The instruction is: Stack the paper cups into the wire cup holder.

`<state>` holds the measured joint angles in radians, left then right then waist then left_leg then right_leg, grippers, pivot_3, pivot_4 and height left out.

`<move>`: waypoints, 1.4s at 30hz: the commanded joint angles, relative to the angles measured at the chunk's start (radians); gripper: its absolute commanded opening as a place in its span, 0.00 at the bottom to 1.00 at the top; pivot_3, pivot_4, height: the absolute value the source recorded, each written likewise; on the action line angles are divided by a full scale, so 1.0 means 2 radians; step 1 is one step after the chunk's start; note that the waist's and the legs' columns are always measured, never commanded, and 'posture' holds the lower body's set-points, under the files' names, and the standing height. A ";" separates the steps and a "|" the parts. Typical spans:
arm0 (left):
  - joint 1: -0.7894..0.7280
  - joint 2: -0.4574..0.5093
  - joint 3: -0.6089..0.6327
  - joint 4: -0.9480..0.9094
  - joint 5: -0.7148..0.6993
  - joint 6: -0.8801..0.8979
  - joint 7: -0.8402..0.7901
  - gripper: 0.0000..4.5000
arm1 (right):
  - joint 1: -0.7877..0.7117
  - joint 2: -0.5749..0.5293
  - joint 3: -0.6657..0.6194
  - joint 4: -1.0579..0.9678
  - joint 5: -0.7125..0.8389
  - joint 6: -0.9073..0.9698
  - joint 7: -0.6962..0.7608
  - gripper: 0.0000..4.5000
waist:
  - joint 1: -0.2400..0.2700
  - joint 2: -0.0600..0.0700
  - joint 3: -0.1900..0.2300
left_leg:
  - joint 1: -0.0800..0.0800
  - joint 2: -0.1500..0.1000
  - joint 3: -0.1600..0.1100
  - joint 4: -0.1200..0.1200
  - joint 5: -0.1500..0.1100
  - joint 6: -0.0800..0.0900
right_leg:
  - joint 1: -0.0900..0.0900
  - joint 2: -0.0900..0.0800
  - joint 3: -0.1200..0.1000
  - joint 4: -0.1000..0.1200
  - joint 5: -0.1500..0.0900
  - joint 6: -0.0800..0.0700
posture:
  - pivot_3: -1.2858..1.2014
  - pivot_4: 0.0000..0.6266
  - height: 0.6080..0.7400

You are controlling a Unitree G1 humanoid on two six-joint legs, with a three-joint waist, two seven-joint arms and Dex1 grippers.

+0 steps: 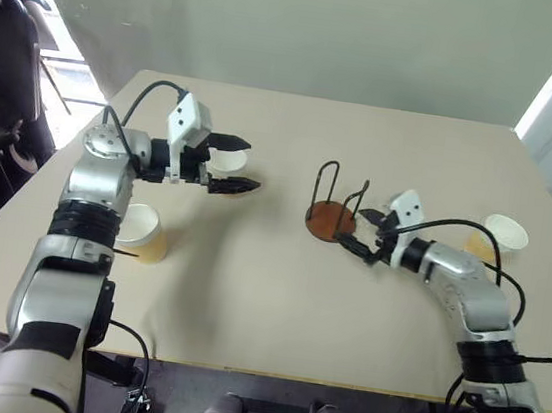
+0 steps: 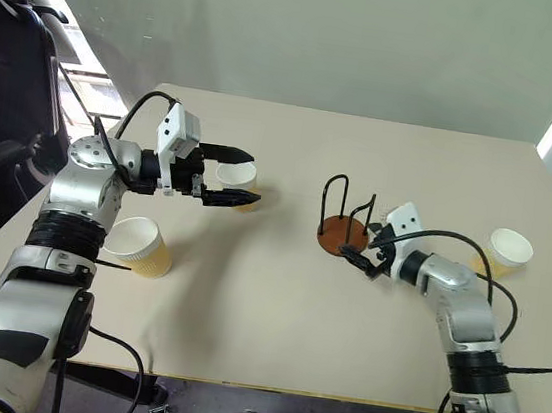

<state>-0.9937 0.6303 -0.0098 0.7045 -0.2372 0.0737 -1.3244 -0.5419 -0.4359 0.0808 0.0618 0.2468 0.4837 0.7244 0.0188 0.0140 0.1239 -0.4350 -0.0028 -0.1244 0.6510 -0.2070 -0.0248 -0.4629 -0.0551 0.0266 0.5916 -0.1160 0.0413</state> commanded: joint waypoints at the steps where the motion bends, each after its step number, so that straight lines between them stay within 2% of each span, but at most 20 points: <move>1: -0.002 0.007 0.015 -0.019 -0.008 0.002 0.001 1.00 | -0.016 0.008 -0.001 0.002 -0.009 -0.018 -0.009 0.95 | 0.000 0.000 0.000 | 0.000 0.000 0.000 0.000 0.000 0.000 | 0.000 0.000 0.000 0.000 0.000 0.000 | 0.52 0.24 1.00; 22: -0.004 0.006 0.014 -0.014 -0.008 0.002 0.001 1.00 | -0.070 0.047 -0.002 0.085 -0.032 -0.053 -0.032 0.95 | 0.000 0.000 0.000 | 0.000 0.000 0.000 0.000 0.000 -0.001 | 0.000 0.000 0.000 0.000 0.000 -0.001 | 0.52 0.24 1.00; 26: -0.003 0.006 0.014 -0.014 -0.007 0.002 0.001 1.00 | -0.076 0.048 -0.001 0.092 -0.031 -0.048 -0.027 0.76 | 0.000 0.000 0.000 | 0.000 0.000 0.000 0.000 -0.001 -0.001 | -0.001 0.000 0.000 0.000 0.000 -0.001 | 0.52 0.24 1.00; 35: -0.006 0.006 0.012 -0.008 -0.006 0.001 -0.002 1.00 | -0.098 0.020 0.013 0.118 -0.029 -0.036 0.042 0.03 | 0.000 0.000 0.000 | 0.000 0.000 0.000 0.000 -0.001 -0.001 | -0.001 0.000 0.000 0.000 0.001 -0.001 | 0.52 0.24 1.00; 42: -0.013 0.005 0.011 0.000 -0.004 -0.001 -0.006 1.00 | -0.137 -0.013 0.029 0.147 -0.029 -0.030 0.118 0.01 | 0.000 0.000 0.000 | 0.000 0.000 0.000 -0.001 -0.001 -0.001 | -0.001 0.000 0.000 0.000 0.000 -0.001 | 0.52 0.24 1.00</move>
<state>-0.9932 0.6324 -0.0095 0.7087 -0.2370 0.0760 -1.3285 -0.7786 -0.4486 0.1350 0.3658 0.1815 0.4234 0.9175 0.0187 0.0140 0.1240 -0.4353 -0.0027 -0.1248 0.6493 -0.2082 -0.0268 -0.4646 -0.0554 0.0260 0.5910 -0.1152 0.0392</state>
